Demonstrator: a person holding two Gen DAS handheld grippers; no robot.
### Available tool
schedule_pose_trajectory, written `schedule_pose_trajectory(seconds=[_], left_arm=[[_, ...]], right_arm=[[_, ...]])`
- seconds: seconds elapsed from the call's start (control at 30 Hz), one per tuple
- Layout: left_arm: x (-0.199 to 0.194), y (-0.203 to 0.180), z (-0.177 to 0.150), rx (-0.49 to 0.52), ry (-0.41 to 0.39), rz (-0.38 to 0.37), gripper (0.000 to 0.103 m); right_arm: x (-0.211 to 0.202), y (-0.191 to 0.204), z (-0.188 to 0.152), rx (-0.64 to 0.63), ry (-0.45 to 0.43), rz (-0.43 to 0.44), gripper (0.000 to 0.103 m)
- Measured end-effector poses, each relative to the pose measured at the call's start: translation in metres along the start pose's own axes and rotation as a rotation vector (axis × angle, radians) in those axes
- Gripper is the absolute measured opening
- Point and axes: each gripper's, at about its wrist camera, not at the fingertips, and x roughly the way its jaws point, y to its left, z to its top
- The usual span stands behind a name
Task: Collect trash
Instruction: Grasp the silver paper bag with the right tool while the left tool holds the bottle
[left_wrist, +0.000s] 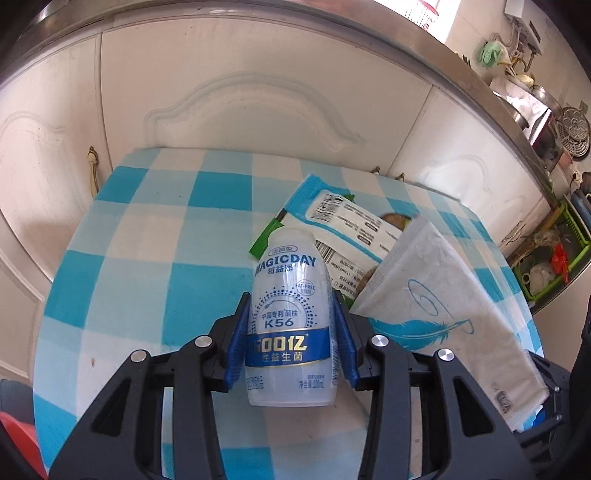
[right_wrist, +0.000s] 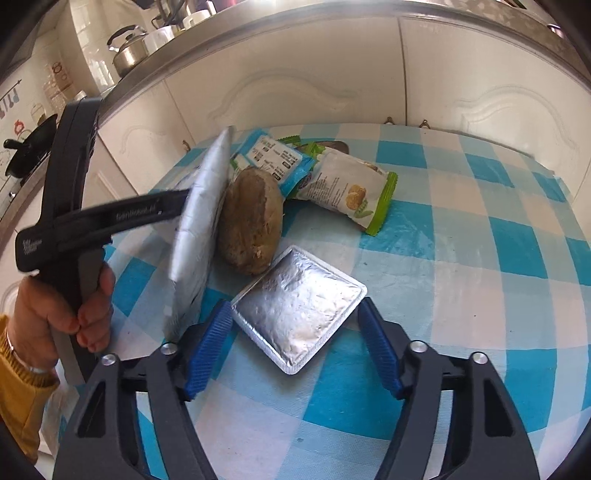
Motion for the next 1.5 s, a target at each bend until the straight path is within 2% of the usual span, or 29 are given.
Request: schedule_pose_trajectory(seconds=[0.07,0.13,0.2,0.3,0.43,0.47,0.53,0.6,0.63,0.73,0.83,1.2,1.37,1.4,1.5], left_arm=[[0.000,-0.002,-0.002,-0.003,-0.002,0.004,0.043],[-0.001,-0.002,-0.004,-0.016,-0.002,0.002,0.043],[-0.004,-0.003,-0.006,-0.017,-0.004,0.003,0.043],[-0.006,-0.004,-0.009,-0.022,-0.003,0.005,0.043],[-0.011,-0.005,-0.015,-0.023,-0.002,0.009,0.043],[-0.012,-0.006,-0.016,-0.023,-0.004,0.012,0.043],[-0.013,-0.006,-0.017,-0.030,-0.009,0.016,0.043],[-0.013,-0.005,-0.018,-0.037,-0.009,0.010,0.043],[-0.013,-0.005,-0.018,-0.038,-0.010,0.011,0.043],[-0.015,-0.004,-0.018,-0.045,-0.020,0.010,0.043],[-0.017,-0.003,-0.021,-0.059,-0.021,0.010,0.043],[-0.022,-0.005,-0.032,-0.084,-0.005,-0.004,0.043],[-0.021,-0.009,-0.032,-0.072,-0.002,0.007,0.043],[-0.021,-0.008,-0.032,-0.074,-0.003,0.006,0.043],[-0.021,-0.007,-0.032,-0.080,-0.004,0.002,0.043]], right_arm=[[-0.002,-0.006,0.000,0.021,-0.005,0.007,0.057],[-0.004,-0.011,-0.001,0.038,-0.009,0.007,0.046],[-0.004,-0.015,-0.001,0.047,-0.008,0.005,0.041],[-0.005,-0.022,-0.002,0.070,-0.006,0.033,0.037],[-0.009,-0.032,-0.004,0.108,-0.003,0.081,0.037],[-0.008,-0.035,-0.004,0.122,-0.004,0.094,0.040],[-0.010,-0.039,-0.003,0.144,-0.009,0.119,0.056],[-0.013,-0.039,-0.003,0.149,-0.021,0.128,0.068],[-0.014,-0.039,-0.002,0.147,-0.023,0.136,0.071],[-0.018,-0.037,-0.002,0.134,-0.041,0.129,0.073],[-0.025,-0.038,0.000,0.135,-0.075,0.166,0.073],[-0.038,-0.038,0.004,0.188,-0.133,0.470,0.073],[-0.040,-0.024,0.003,0.158,-0.108,0.591,0.076],[-0.040,-0.019,0.004,0.139,-0.102,0.595,0.077],[-0.034,-0.007,0.003,0.086,-0.072,0.486,0.075]])
